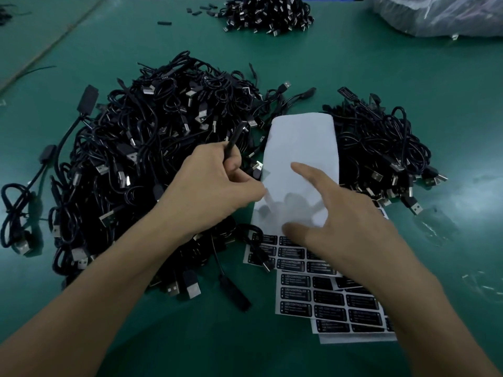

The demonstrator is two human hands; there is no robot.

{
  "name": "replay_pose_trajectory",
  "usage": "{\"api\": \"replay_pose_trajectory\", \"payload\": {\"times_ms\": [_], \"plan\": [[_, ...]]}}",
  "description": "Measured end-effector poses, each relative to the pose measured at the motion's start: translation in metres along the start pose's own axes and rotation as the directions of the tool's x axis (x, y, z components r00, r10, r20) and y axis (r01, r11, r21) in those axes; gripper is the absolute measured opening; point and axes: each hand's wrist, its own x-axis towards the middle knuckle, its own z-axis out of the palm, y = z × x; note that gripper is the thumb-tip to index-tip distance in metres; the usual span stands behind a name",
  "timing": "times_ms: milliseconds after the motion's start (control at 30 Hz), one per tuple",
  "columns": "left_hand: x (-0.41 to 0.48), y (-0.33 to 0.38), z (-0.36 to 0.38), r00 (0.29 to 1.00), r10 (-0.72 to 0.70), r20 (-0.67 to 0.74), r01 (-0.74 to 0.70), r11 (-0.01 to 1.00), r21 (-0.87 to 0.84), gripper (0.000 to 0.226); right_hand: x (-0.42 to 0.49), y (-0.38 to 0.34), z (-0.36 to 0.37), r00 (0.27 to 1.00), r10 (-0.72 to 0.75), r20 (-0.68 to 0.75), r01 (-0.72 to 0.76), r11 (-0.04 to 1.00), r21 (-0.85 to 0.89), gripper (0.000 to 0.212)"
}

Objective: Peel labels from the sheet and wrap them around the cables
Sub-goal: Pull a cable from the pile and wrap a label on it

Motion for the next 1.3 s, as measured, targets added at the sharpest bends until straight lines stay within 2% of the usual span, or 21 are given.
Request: {"api": "replay_pose_trajectory", "payload": {"times_ms": [67, 133, 200, 267, 333, 433, 700, 800, 867, 933, 967, 1067, 1133, 1200, 1300], "plan": [[0.0, -0.001, 0.0, 1.0, 0.001, -0.005, -0.001, 1.0, 0.004, 0.038, -0.003, 0.003, -0.003, 0.998, 0.051, -0.043, -0.055, 0.994, -0.093, 0.087], [0.001, -0.002, 0.0, 1.0, 0.006, -0.011, -0.006, 1.0, 0.0, 0.039, -0.004, 0.006, -0.006, 0.985, 0.071, -0.156, -0.091, 0.988, -0.128, 0.084], [0.002, -0.003, 0.001, 1.0, 0.012, -0.019, -0.012, 1.0, -0.016, 0.039, -0.004, 0.003, -0.006, 0.944, 0.013, -0.328, -0.036, 0.997, -0.064, 0.066], [0.004, -0.006, 0.001, 1.0, 0.013, -0.025, -0.014, 0.999, -0.038, 0.039, -0.003, -0.004, -0.003, 0.901, -0.076, -0.428, 0.084, 0.996, 0.0, 0.041], [0.005, -0.008, 0.001, 0.999, 0.02, -0.033, -0.021, 0.998, -0.051, 0.04, -0.003, -0.012, 0.005, 0.887, -0.155, -0.435, 0.178, 0.984, 0.013, 0.026], [0.005, -0.008, 0.003, 0.999, 0.038, -0.03, -0.04, 0.998, -0.058, 0.042, -0.003, -0.021, 0.018, 0.879, -0.2, -0.432, 0.218, 0.976, -0.009, 0.024], [0.001, -0.004, 0.005, 1.0, 0.028, -0.008, -0.029, 0.998, -0.055, 0.045, 0.0, -0.027, 0.029, 0.888, -0.16, -0.431, 0.16, 0.986, -0.038, 0.01], [0.003, -0.006, 0.006, 0.999, 0.029, -0.021, -0.03, 0.998, -0.051, 0.045, 0.002, -0.026, 0.031, 0.89, -0.161, -0.426, 0.162, 0.986, -0.034, 0.011], [0.002, -0.007, 0.007, 0.999, 0.04, -0.025, -0.041, 0.998, -0.053, 0.042, 0.004, -0.023, 0.029, 0.904, -0.148, -0.4, 0.166, 0.986, 0.011, 0.013], [0.002, -0.007, 0.009, 0.999, 0.041, -0.028, -0.043, 0.997, -0.068, 0.033, 0.006, -0.019, 0.024, 0.917, -0.08, -0.39, 0.165, 0.968, 0.189, 0.014], [0.001, -0.007, 0.009, 0.999, 0.03, -0.013, -0.03, 0.998, -0.049, 0.032, 0.008, -0.017, 0.021, 0.925, -0.025, -0.38, 0.159, 0.932, 0.326, 0.015], [0.001, -0.005, 0.012, 0.999, -0.037, 0.034, 0.038, 0.998, -0.047, 0.051, 0.012, -0.014, 0.014, 0.945, 0.103, -0.311, 0.139, 0.735, 0.664, 0.017], [0.001, -0.004, 0.012, 0.999, -0.024, 0.027, 0.027, 0.996, -0.086, 0.043, 0.012, -0.014, 0.011, 0.953, 0.156, -0.261, 0.11, 0.622, 0.775, 0.017], [-0.001, -0.003, 0.012, 0.998, 0.037, 0.04, -0.036, 0.998, -0.046, 0.034, 0.012, -0.015, 0.009, 0.963, 0.174, -0.206, 0.088, 0.521, 0.849, 0.019], [-0.005, -0.004, 0.016, 0.991, 0.109, 0.076, -0.107, 0.994, -0.036, 0.029, 0.011, -0.014, 0.005, 0.974, 0.181, -0.134, 0.045, 0.426, 0.903, 0.02]]}}
